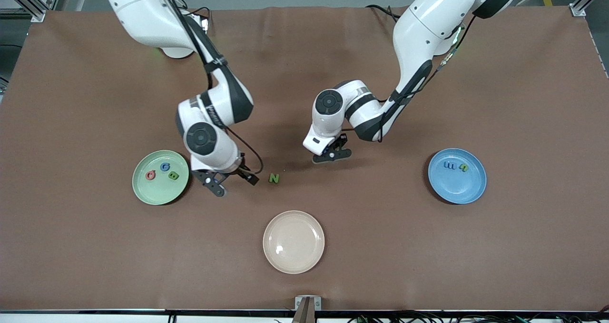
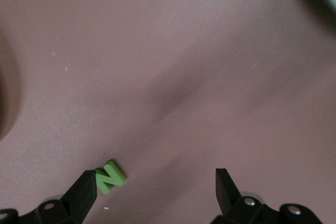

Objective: Sort upper and lower case letters into plates
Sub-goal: 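Grasp the blue x with the left gripper while the right gripper places B, then carry the x to the blue plate while the right gripper grasps green N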

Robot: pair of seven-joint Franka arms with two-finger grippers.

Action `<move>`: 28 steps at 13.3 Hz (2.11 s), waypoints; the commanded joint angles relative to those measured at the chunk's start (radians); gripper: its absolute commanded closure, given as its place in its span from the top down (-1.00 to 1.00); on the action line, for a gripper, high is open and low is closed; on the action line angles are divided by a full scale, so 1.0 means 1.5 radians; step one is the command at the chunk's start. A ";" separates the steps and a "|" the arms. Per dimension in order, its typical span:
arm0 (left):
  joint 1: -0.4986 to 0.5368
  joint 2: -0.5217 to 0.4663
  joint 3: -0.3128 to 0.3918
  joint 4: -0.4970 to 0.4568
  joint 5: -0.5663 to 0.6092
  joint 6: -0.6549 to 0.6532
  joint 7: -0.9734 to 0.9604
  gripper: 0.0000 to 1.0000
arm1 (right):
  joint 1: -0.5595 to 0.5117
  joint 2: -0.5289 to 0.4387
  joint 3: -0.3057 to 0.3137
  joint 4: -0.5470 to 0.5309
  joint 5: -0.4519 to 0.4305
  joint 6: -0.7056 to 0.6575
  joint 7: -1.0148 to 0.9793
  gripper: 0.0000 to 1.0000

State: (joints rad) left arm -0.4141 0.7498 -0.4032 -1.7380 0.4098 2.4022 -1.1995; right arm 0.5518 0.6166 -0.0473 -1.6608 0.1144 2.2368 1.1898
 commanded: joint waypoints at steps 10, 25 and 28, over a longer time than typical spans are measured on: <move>-0.008 0.001 0.003 -0.001 -0.014 -0.017 -0.012 -0.53 | 0.070 0.078 -0.007 0.006 -0.014 0.123 -0.195 1.00; 0.185 -0.186 -0.035 -0.044 -0.018 -0.174 0.217 -0.69 | 0.081 0.104 -0.010 0.030 -0.060 0.147 -0.255 0.88; 0.363 -0.224 -0.133 -0.111 -0.018 -0.182 0.341 -0.69 | 0.085 0.131 -0.010 0.063 -0.060 0.144 -0.225 0.75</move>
State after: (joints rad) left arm -0.0270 0.4821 -0.5091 -1.7987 0.4002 2.1257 -0.7885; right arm 0.6830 0.7710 -0.0714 -1.6181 0.0327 2.4576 0.8160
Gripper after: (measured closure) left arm 0.661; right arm 0.097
